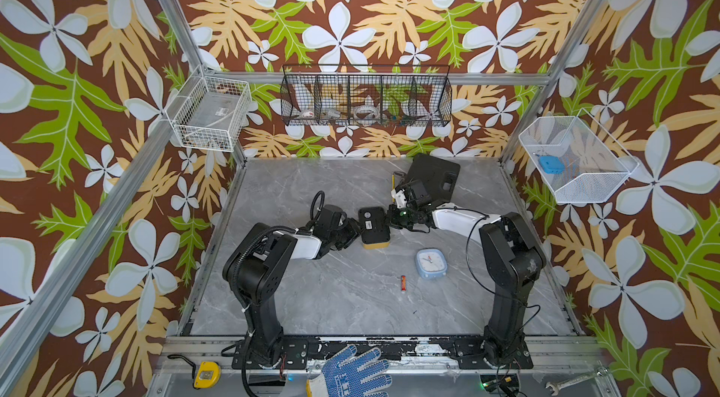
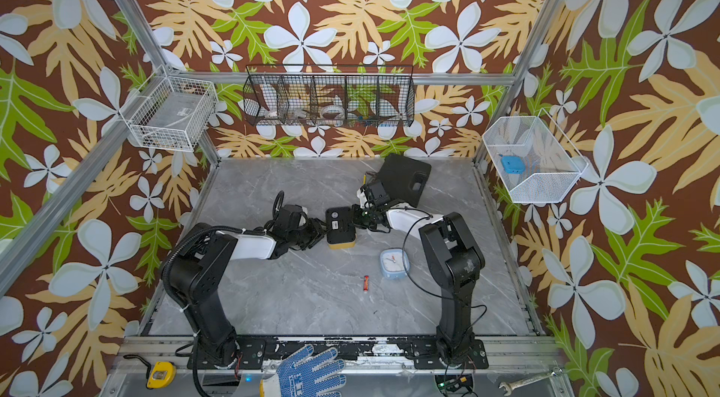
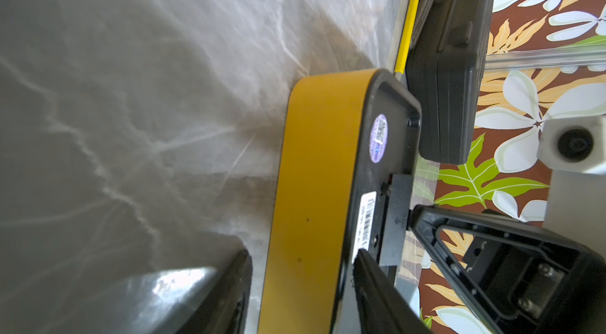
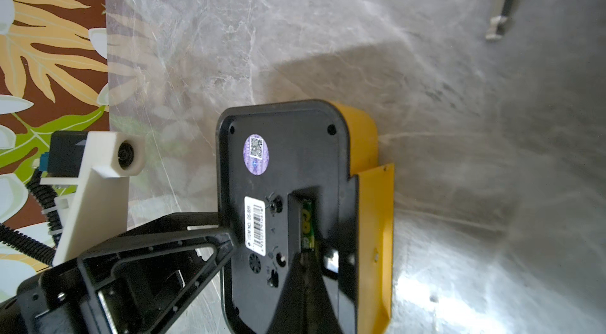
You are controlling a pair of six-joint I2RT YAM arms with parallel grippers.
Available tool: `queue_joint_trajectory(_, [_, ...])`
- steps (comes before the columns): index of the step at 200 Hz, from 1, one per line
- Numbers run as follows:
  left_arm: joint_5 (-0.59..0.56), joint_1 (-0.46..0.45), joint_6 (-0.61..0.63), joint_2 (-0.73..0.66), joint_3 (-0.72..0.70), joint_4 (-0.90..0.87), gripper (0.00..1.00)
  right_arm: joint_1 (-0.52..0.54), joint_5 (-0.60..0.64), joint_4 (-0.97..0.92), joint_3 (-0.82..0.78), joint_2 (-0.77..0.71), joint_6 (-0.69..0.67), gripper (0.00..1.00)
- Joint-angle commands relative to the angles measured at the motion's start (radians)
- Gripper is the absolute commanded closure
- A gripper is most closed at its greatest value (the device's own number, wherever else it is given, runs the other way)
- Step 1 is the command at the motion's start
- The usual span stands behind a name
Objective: Insert the battery into the alarm
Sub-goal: Install the cover on the alarm.
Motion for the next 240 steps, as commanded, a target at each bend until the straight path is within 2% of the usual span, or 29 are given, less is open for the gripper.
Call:
queue_joint_trajectory(1, [-0.029,0.000,0.002,0.001,-0.004,-0.052,0.47,0.001,0.001,-0.007,0.001,0.003,-0.004,1.00])
queue_joint_trajectory(160, [-0.016,-0.002,0.000,0.021,0.006,-0.050,0.47,0.010,0.001,-0.008,0.002,0.034,-0.008,1.00])
queue_joint_trajectory(240, [-0.026,-0.002,-0.002,0.009,-0.001,-0.051,0.47,0.038,0.154,-0.130,0.070,0.013,-0.095,0.65])
